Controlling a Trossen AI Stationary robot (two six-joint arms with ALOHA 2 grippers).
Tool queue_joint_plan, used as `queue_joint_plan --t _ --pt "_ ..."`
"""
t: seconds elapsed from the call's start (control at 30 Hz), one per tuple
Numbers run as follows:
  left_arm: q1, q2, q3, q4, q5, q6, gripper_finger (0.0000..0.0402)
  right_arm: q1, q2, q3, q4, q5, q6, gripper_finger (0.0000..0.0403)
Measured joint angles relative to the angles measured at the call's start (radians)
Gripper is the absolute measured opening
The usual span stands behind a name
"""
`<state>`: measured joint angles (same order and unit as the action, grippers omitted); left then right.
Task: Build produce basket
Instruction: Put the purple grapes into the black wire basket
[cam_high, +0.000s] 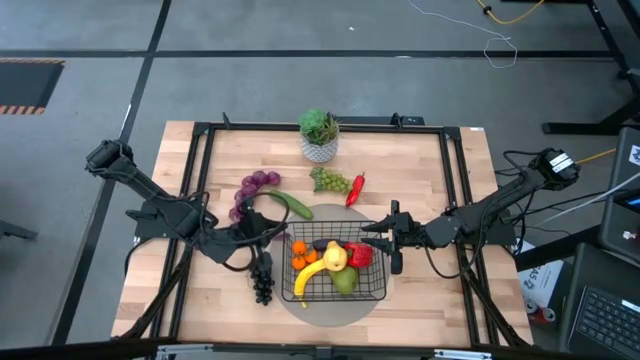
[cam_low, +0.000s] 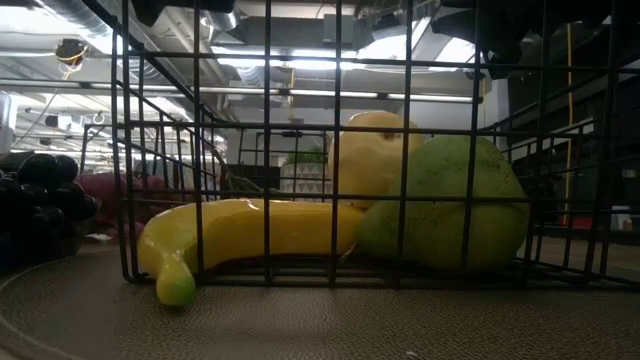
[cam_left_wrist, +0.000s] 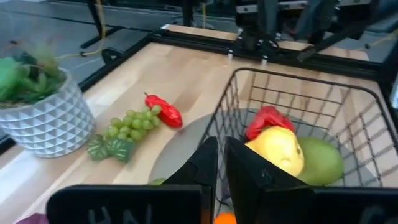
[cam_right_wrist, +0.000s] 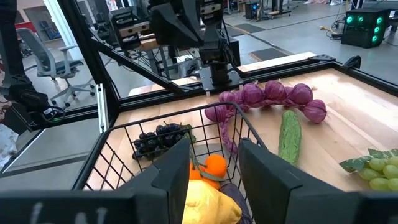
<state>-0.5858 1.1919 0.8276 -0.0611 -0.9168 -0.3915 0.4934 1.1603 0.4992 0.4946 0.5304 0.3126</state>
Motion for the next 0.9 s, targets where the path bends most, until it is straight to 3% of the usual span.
queue_joint_plan --t 0.3,0.43,0.6,0.73,0.9 --pt "-0.007 0.0 0.0 0.001 0.029 0.144 0.0024 0.0 0.0 0.0 0.0 0.0 0.0 0.0138" --pt "-0.007 0.0 0.0 -0.001 -0.033 0.108 0.0029 0.0 0.0 0.0 0.0 0.0 0.0 0.0138" --pt "-0.007 0.0 0.0 -0.04 -0.047 0.063 0.0067 0.0 0.0 0.0 0.0 0.0 0.0 0.0138" --pt "-0.007 0.0 0.0 -0.131 -0.051 0.001 0.0096 0.0 0.0 0.0 0.0 0.0 0.0 0.0138" --pt "-0.006 -0.035 0.001 -0.341 -0.057 -0.155 0.0103 0.0 0.0 0.0 0.0 0.0 0.0 0.0138"
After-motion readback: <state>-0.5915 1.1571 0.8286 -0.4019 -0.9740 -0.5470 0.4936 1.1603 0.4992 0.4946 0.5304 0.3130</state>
